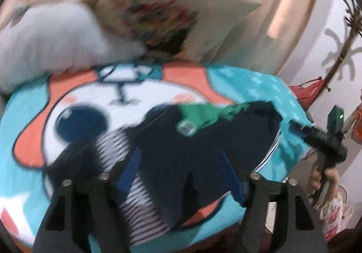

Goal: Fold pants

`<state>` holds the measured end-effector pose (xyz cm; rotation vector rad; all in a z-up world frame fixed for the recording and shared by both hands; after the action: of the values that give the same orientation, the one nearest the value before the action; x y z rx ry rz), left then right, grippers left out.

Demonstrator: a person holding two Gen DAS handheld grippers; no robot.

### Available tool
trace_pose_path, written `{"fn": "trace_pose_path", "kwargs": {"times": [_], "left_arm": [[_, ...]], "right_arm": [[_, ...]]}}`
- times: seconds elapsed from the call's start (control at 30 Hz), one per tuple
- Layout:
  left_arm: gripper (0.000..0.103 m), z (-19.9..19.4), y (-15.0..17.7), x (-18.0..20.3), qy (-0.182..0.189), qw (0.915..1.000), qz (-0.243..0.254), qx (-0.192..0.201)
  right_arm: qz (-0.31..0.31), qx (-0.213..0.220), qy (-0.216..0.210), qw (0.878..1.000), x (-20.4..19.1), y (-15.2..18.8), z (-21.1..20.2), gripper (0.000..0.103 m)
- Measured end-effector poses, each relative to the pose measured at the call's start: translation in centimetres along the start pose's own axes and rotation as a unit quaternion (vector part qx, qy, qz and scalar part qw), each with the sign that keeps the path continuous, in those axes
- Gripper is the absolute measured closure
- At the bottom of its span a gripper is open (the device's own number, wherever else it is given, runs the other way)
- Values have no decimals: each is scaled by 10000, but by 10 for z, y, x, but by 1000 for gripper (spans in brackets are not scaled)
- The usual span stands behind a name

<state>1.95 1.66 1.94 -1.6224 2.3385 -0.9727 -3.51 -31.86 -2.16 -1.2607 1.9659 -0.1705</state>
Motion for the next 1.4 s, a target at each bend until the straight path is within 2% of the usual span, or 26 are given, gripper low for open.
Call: {"fn": "trace_pose_path", "kwargs": {"times": [0.13, 0.2, 0.27, 0.5, 0.8, 1.07, 1.17, 1.27, 1.4], "left_arm": [[31, 23, -18, 42, -514, 9971, 558, 87], [31, 34, -22, 58, -1034, 9901, 923, 211], [31, 43, -22, 72, -1265, 9847, 1184, 211], [31, 66, -21, 89, -1378, 9795, 1470, -7], [31, 92, -38, 110, -1494, 9721, 1801, -171], [31, 119, -57, 136, -1329, 9698, 2018, -322], [31, 136, -67, 146, -986, 9748, 1900, -629], [31, 157, -76, 159, -444, 9793, 1679, -1044], [31, 182, -83, 183, 60, 9759, 1707, -1355]], "right_arm": [[-17, -75, -12, 10000, 0, 6, 6, 48], [-93, -88, 42, 9999, -2, 8, 7, 47], [-185, -65, 96, 9998, -3, 9, 8, 45], [-289, -156, -40, 9995, -5, 12, 18, 42], [-328, -282, -186, 9989, -2, 14, 28, 40], [-490, -373, -283, 9977, -13, 15, 34, 38], [-535, -412, -298, 9973, -16, 15, 39, 38], [-564, -407, -271, 9972, -20, 14, 43, 37], [-526, -357, -276, 9976, -20, 13, 45, 37]]}}
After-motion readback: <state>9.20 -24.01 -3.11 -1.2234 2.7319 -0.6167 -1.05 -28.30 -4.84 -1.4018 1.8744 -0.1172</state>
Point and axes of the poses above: each gripper's, at about its wrist camera, not at the fingertips, and z roughly the way its jaws point, x to its right, y to its underside, the point moved 7 cm from there along z, roughly the way its jaws point, and after that the axes turned 6 degrees about -x, right-handed, at the moved point
